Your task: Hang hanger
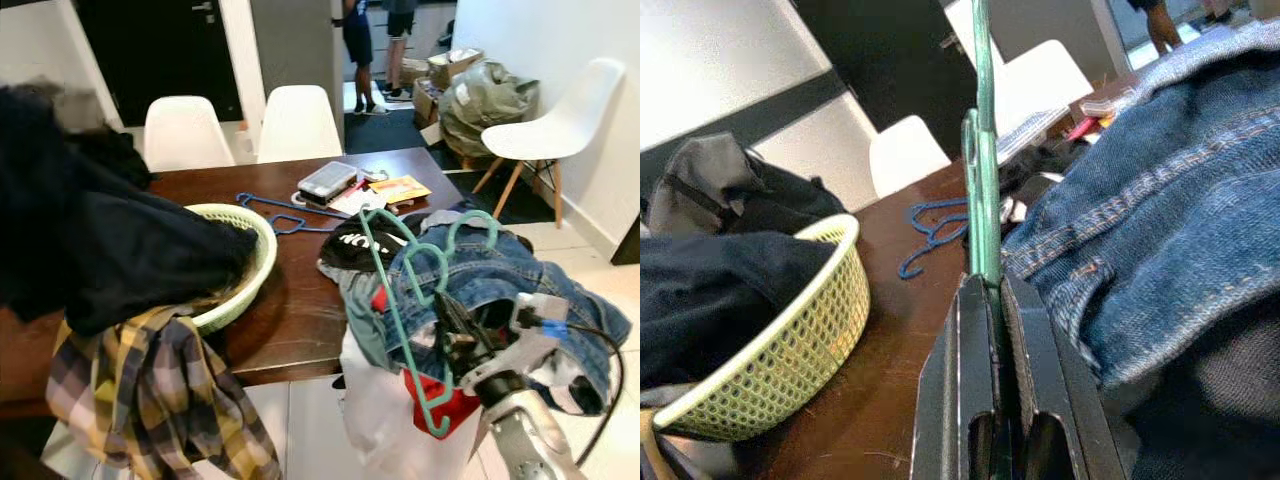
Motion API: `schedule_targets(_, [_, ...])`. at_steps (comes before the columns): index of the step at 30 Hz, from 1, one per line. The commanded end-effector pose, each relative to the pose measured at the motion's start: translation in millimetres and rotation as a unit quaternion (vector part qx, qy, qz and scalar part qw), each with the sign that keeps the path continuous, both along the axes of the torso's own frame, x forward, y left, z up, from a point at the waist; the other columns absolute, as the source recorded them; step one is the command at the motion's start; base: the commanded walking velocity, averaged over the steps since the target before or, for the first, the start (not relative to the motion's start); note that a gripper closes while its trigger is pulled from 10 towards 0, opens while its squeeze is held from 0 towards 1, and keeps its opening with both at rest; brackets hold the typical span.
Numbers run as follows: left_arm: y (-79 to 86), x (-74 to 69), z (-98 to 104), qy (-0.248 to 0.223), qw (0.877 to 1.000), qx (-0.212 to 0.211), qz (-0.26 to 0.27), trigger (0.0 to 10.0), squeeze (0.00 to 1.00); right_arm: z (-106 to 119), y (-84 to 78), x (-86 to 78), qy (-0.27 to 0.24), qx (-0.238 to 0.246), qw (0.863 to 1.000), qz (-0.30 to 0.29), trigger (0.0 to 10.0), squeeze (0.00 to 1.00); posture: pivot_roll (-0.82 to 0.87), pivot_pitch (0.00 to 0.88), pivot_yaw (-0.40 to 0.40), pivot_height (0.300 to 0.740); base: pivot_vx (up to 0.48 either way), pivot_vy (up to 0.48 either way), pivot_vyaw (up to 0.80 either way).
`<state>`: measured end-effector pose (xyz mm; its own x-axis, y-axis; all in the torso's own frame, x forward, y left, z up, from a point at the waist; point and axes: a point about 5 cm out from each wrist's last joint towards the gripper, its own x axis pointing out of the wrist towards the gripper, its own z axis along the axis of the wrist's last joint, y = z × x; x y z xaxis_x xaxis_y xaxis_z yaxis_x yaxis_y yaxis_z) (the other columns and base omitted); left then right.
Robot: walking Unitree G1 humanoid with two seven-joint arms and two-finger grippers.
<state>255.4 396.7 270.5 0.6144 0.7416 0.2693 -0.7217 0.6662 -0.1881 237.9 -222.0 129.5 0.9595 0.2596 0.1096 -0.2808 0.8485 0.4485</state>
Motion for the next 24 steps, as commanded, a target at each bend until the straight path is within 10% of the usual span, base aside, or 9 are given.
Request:
schedule_targets(1, [20.3, -15.5, -37, 0.038, 0.996, -0.051, 0.060, 0.0, 0.00, -4, -0.7, -0.9, 0.007, 0.000, 1.000, -0.001, 10.0, 0.00, -0.10, 0.000, 0.013, 0.740, 0.000, 0.000, 0.00])
schedule_targets(9, [26.5, -20.3, -78, 0.073, 0.990, -0.100, 0.070, 0.0, 0.00, -4, -0.7, -1.0, 0.010, -0.002, 1.000, 0.003, 10.0, 0.00, -0.10, 0.000, 0.014, 0.740, 0.000, 0.000, 0.00])
schedule_targets(10, [24.5, -17.0, -85, 0.073, 0.989, -0.112, 0.058, 3.1, 0.00, -4, -0.5, -1.4, 0.010, -0.001, 1.000, 0.003, 10.0, 0.00, -0.10, 0.000, 0.019, 0.740, 0.000, 0.000, 0.00])
schedule_targets(11, [24.5, -17.0, -85, 0.073, 0.989, -0.112, 0.058, 3.1, 0.00, -4, -0.5, -1.4, 0.010, -0.001, 1.000, 0.003, 10.0, 0.00, -0.10, 0.000, 0.019, 0.740, 0.000, 0.000, 0.00])
schedule_targets(12, [19.3, -11.9, -92, 0.073, 0.990, -0.118, 0.039, 10.0, 0.00, -4, -0.2, -1.8, 0.010, -0.001, 1.000, 0.002, 10.0, 0.00, -0.11, 0.000, 0.018, 0.740, 0.000, 0.000, 0.00])
schedule_targets(20, [4.3, 3.5, -100, 0.053, 0.991, -0.123, -0.014, 10.0, 0.00, -6, 0.5, -2.7, 0.013, -0.003, 1.000, 0.004, 10.0, 0.00, -0.11, 0.000, 0.014, 0.740, 0.000, 0.000, 0.00])
schedule_targets(21, [3.9, 3.9, -97, 0.047, 0.992, -0.117, -0.016, 10.0, 1.00, -6, 0.3, -2.7, 0.014, -0.003, 1.000, 0.005, 10.0, 0.00, -0.11, 0.000, 0.014, 0.740, 0.000, 0.000, 0.00])
schedule_targets(24, [6.1, 1.9, -92, 0.041, 0.994, -0.105, -0.008, 10.0, 1.00, -6, 0.2, -2.8, 0.015, -0.003, 1.000, 0.006, 10.0, 0.00, -0.11, 0.000, 0.014, 0.740, 0.000, 0.000, 0.00])
